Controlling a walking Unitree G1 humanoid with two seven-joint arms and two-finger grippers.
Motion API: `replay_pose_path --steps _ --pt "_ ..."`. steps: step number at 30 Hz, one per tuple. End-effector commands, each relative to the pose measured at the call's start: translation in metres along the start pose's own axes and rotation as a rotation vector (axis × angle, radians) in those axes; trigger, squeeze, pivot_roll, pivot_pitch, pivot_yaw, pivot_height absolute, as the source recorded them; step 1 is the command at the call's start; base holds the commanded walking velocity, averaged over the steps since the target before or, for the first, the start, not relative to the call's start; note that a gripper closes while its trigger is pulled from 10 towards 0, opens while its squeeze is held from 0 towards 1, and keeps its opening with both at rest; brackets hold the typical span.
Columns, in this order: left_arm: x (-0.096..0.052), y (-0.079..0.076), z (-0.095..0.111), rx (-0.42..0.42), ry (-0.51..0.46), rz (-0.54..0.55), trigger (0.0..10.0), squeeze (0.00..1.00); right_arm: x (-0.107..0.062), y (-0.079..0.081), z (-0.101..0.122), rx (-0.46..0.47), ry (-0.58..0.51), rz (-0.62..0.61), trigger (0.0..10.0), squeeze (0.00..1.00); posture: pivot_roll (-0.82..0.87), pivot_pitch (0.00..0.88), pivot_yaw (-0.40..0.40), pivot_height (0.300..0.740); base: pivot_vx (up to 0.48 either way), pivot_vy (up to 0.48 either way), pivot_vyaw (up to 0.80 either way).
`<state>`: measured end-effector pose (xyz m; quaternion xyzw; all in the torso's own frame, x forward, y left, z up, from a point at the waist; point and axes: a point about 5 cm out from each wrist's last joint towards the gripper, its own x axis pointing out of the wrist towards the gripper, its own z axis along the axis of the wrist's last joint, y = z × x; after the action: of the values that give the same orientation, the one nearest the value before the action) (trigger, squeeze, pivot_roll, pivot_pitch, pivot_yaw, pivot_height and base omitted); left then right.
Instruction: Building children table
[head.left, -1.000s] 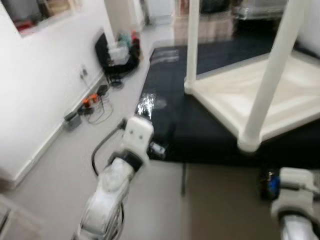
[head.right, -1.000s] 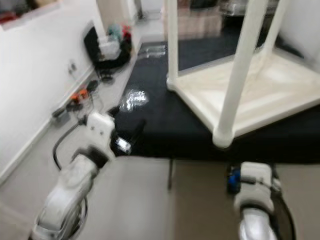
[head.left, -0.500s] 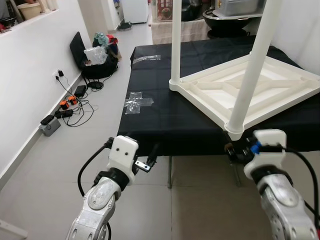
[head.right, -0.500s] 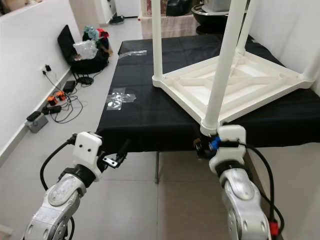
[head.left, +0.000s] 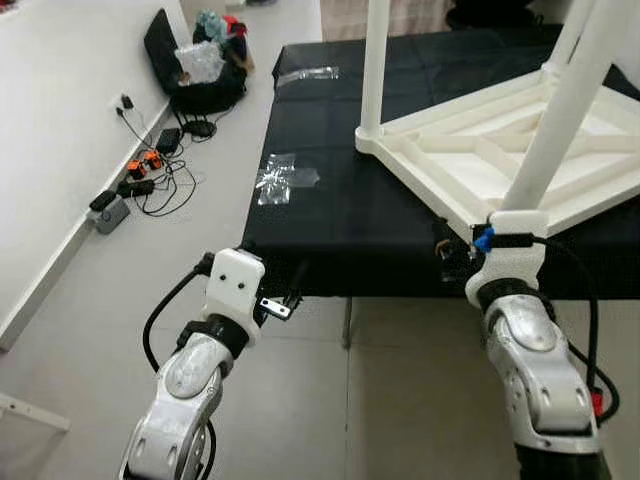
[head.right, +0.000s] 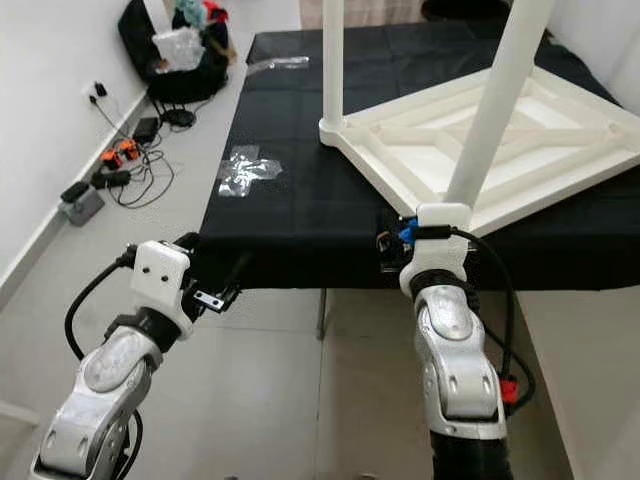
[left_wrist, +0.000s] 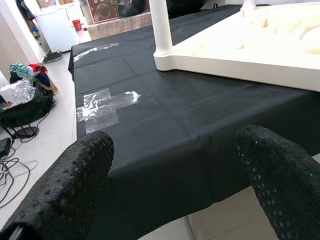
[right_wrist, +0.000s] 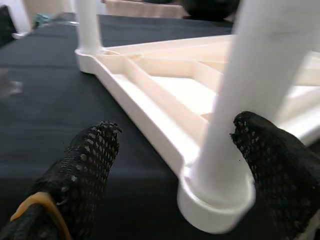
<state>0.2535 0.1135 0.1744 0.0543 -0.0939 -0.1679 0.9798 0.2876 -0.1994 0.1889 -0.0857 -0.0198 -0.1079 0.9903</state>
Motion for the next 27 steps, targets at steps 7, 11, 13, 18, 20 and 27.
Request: replay_pose_path --steps 7,11,13,18,20,27 --pt "0.000 0.001 0.005 0.009 -0.009 -0.009 10.0 0.00 -0.005 0.000 0.000 -0.020 0.042 -0.114 10.0 0.00 0.01 0.095 0.024 0.740 0.000 0.000 0.00" --pt "0.000 0.000 0.004 0.000 -0.009 -0.014 10.0 0.00 -0.007 0.018 0.003 0.040 0.048 -0.099 10.0 0.00 0.01 0.088 0.027 0.740 0.000 0.000 0.00" --pt "0.001 -0.001 0.004 -0.002 -0.009 -0.016 10.0 0.00 -0.003 0.026 0.006 0.066 0.042 -0.089 10.0 0.00 0.01 0.086 0.023 0.740 0.000 0.000 0.00" --pt "0.001 -0.003 0.007 0.000 -0.017 -0.022 10.0 0.00 0.013 0.039 0.012 0.080 0.037 -0.092 10.0 0.00 0.02 0.084 0.011 0.740 0.000 0.000 0.00" --pt "0.001 -0.002 0.009 -0.001 -0.022 -0.016 10.0 0.00 0.021 0.038 0.014 0.088 0.038 -0.137 10.0 0.00 0.03 0.086 0.005 0.740 0.000 0.000 0.00" --pt "-0.001 -0.002 0.010 0.001 -0.022 -0.008 10.0 0.00 0.029 0.030 0.018 0.074 0.038 -0.236 10.0 0.00 0.04 0.088 -0.004 0.740 0.000 0.000 0.00"
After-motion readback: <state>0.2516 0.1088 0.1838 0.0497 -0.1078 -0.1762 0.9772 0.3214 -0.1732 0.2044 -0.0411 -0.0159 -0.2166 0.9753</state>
